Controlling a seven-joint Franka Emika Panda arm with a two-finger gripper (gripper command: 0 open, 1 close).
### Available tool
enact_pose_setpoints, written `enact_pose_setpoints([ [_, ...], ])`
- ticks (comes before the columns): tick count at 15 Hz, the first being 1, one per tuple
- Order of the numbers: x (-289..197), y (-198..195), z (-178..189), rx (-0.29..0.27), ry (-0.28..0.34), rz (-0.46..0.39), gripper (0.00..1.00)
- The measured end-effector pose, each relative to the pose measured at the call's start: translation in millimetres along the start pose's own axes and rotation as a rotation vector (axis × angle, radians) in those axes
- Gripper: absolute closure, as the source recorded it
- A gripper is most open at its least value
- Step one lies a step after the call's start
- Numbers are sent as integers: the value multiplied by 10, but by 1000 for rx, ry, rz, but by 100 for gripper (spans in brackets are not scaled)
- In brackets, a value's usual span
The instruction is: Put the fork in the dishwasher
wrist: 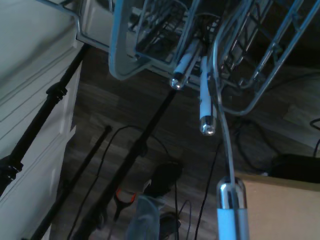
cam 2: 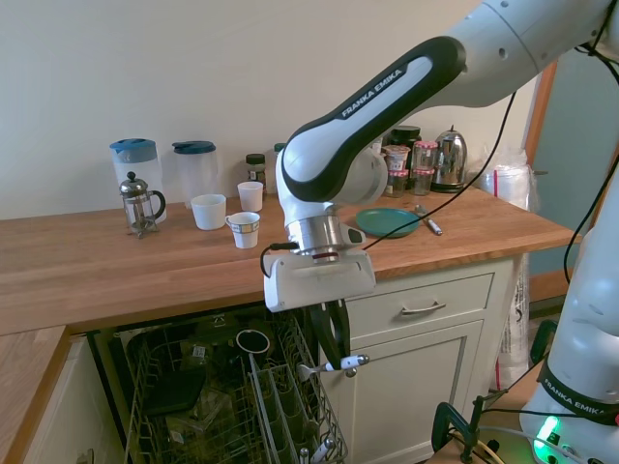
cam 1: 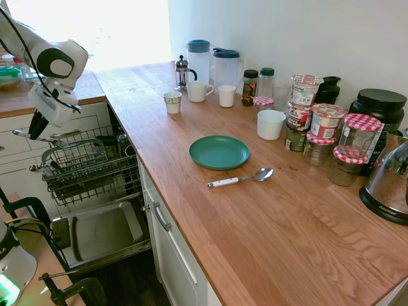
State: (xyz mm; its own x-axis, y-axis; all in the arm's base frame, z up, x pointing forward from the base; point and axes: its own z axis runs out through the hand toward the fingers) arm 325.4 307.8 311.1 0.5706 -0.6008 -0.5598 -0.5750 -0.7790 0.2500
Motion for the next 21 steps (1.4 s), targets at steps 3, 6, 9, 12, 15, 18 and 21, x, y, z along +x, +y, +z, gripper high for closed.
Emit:
enact_pose_setpoints([
  [3,187,-226,-44,-20,-47,15,100],
  [6,439,-418,-42,-35,-77,38,100],
  [9,634,-536,61,-55,-104,59,100],
  [12,742,-562,112,-64,-114,73,100],
  [15,846,-564,197,-81,-123,88,100],
  [18,930,-625,295,-98,-138,95,100],
  [21,1025,-709,334,-100,-147,102,100],
])
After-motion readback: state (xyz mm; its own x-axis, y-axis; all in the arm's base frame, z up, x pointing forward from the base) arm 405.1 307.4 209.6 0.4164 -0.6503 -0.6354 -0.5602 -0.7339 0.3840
